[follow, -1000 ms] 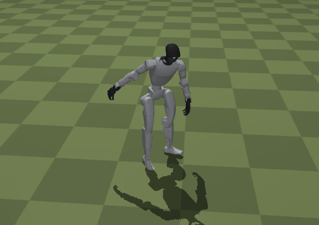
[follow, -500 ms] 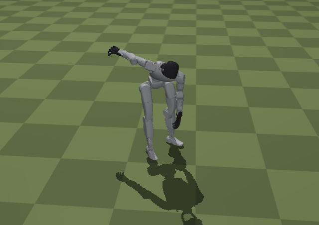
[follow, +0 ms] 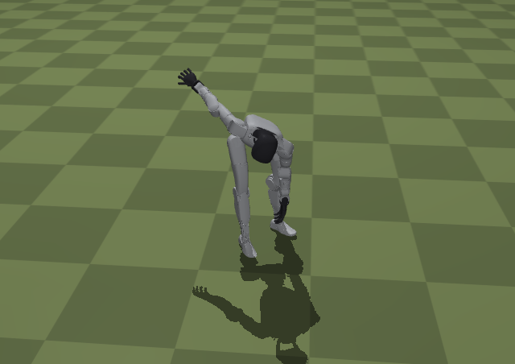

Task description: In place motions

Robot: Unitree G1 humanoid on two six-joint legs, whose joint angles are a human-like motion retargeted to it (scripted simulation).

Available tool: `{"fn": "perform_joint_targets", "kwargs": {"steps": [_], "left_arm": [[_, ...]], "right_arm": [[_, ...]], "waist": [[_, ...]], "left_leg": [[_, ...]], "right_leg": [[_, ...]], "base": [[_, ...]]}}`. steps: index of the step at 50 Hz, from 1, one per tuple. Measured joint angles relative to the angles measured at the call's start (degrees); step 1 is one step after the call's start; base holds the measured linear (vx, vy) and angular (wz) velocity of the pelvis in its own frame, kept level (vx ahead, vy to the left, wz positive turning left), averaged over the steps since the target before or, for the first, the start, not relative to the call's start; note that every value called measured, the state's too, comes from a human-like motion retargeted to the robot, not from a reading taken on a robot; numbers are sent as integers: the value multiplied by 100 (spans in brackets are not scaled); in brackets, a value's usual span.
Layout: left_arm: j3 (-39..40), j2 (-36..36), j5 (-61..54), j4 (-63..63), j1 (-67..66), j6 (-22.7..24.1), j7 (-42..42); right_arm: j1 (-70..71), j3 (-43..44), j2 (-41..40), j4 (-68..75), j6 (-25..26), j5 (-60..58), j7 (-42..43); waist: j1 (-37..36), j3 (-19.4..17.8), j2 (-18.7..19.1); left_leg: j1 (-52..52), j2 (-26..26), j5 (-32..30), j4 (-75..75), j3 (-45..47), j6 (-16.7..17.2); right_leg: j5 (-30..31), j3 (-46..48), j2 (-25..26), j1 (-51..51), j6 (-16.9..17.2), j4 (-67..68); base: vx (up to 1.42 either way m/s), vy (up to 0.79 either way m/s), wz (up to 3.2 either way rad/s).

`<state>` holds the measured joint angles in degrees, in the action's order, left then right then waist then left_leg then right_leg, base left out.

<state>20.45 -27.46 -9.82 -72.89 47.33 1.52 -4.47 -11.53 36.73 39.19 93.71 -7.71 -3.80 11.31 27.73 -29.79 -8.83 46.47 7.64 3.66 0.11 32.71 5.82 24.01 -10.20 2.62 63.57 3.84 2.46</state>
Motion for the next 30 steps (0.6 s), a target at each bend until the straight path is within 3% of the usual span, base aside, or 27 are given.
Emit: {"fn": "perform_joint_targets", "kwargs": {"steps": [23, 30], "left_arm": [[-200, -449, -344, 105, 477, 195, -89], [-154, -461, -476, 54, 540, 258, -144]], "right_arm": [[203, -87, 52, -76, -192, 166, 355], [392, -198, 9, -174, -264, 47, 356]], "waist": [[259, 0, 237], [360, 0, 151]], "left_leg": [[1134, -1, 126, -168, 59, -78], [1202, 47, 126, -178, 94, -74]], "right_leg": [[15, -443, 386, 1317, -149, 88], [26, -448, 448, 1375, -131, 57]], "base": [[1, 9, -7], [0, 0, 0]]}}
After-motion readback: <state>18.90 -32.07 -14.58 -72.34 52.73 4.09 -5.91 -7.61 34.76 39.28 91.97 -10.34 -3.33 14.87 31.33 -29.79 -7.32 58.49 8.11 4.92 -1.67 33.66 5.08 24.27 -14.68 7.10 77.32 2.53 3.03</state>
